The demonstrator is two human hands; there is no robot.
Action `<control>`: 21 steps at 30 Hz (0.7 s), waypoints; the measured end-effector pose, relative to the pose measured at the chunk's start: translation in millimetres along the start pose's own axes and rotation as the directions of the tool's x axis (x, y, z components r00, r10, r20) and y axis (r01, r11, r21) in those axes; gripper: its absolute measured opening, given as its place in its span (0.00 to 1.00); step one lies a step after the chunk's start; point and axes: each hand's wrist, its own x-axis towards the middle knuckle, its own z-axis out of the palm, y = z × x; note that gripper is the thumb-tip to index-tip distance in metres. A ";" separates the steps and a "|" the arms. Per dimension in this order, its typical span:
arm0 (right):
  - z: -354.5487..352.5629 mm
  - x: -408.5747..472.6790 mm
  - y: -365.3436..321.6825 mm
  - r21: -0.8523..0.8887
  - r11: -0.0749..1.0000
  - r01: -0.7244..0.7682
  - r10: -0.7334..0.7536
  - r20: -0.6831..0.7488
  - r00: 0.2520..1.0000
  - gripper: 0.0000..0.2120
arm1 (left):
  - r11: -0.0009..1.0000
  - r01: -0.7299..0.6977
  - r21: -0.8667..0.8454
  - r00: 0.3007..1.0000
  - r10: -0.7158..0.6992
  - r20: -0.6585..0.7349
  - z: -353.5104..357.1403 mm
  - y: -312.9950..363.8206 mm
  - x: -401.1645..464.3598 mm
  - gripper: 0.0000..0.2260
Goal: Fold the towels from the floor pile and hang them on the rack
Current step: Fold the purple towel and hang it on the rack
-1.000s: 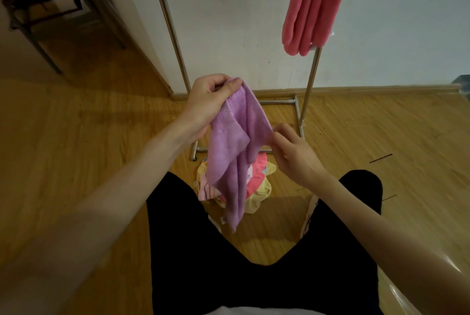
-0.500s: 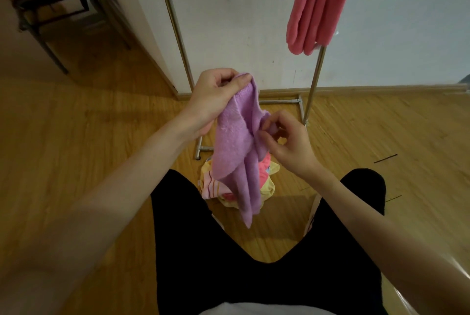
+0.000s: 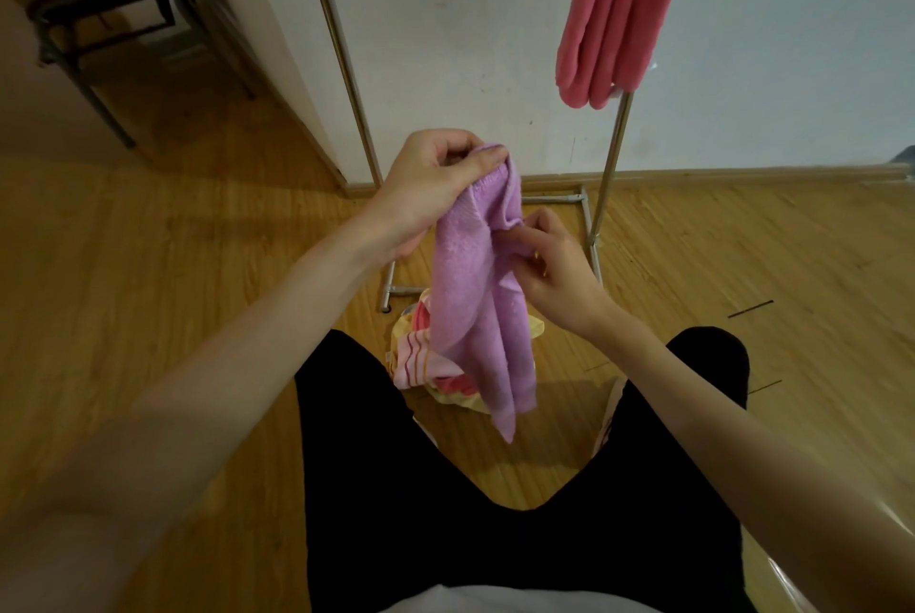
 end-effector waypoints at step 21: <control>-74.3 50.0 1.9 -0.119 0.993 -0.020 0.009 -0.088 0.996 0.06 | 0.983 0.089 0.161 0.959 -0.041 -0.279 -40.6 25.4 10.0 0.03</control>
